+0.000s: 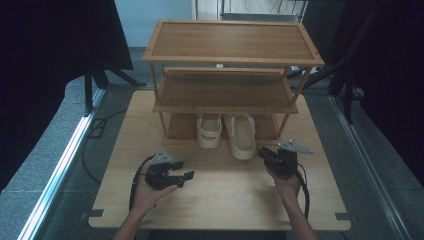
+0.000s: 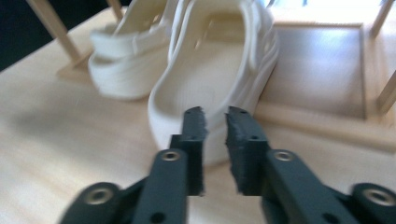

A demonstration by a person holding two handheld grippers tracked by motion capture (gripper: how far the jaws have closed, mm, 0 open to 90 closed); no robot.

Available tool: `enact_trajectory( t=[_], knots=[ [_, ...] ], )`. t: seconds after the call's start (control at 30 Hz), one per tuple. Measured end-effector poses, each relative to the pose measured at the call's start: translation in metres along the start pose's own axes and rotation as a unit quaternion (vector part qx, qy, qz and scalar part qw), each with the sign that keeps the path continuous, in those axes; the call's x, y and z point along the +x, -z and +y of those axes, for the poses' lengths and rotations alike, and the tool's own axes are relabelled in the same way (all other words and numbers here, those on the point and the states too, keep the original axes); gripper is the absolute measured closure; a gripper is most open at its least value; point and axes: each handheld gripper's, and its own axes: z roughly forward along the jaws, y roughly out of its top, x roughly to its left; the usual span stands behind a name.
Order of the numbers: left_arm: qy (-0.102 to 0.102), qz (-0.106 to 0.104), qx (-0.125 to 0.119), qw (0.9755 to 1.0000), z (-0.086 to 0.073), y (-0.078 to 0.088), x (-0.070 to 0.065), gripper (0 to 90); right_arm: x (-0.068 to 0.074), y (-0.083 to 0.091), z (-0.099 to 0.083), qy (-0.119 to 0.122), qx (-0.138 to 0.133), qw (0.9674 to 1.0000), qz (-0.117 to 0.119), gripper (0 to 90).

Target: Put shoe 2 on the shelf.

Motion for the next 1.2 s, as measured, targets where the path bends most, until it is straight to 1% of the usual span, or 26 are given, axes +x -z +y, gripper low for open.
enact_trajectory(
  t=[0.03,0.1,0.13,0.27,0.33,0.4,0.5,0.57,0.7,0.8,1.0,1.13,1.2],
  knots=[
    [0.000,0.000,0.000,1.0000,0.000,0.000,0.000,39.6,0.000,0.001,-0.004,0.003,0.009,0.9999,0.005,82.9],
    [-0.001,0.000,0.001,1.0000,0.000,-0.001,0.000,39.5,0.000,0.001,-0.011,0.013,0.023,0.9996,0.008,88.3],
    [-0.001,0.000,0.001,1.0000,0.000,-0.001,-0.001,39.5,-0.001,0.001,-0.013,0.013,0.027,0.9995,0.010,89.9],
    [-0.002,0.000,0.004,1.0000,-0.001,-0.003,-0.002,39.5,-0.001,-0.009,-0.020,0.019,0.047,0.9986,0.012,90.0],
    [-0.002,0.000,0.004,1.0000,-0.001,-0.003,-0.002,39.5,0.002,-0.017,-0.021,0.023,0.053,0.9982,0.015,90.0],
    [-0.002,0.000,0.004,1.0000,-0.001,-0.003,-0.001,39.5,0.005,-0.024,-0.022,0.032,0.057,0.9978,0.010,90.0],
    [0.000,0.002,0.004,1.0000,-0.001,-0.002,0.000,39.6,0.007,-0.033,-0.022,0.033,0.058,0.9977,0.006,90.0],
    [0.000,0.002,0.004,1.0000,-0.001,-0.001,0.001,39.6,0.007,-0.037,-0.021,0.033,0.055,0.9979,0.008,90.0],
    [0.000,0.001,0.005,1.0000,-0.001,-0.002,0.001,39.5,0.010,-0.044,-0.019,0.046,0.054,0.9974,0.013,90.0],
    [-0.001,0.002,0.006,1.0000,-0.001,-0.003,0.000,39.5,0.014,-0.052,-0.015,0.046,0.056,0.9972,0.018,89.8],
    [0.000,0.002,0.006,1.0000,-0.002,-0.003,0.001,39.6,0.027,-0.071,-0.008,0.047,0.053,0.9970,0.030,89.5],
    [0.001,0.001,0.004,1.0000,-0.002,-0.002,0.002,39.5,0.033,-0.080,-0.004,0.051,0.052,0.9969,0.031,88.9],
    [0.001,0.002,0.003,1.0000,-0.002,-0.002,0.002,39.5,0.034,-0.083,-0.004,0.055,0.050,0.9970,0.024,88.3]
  ],
)
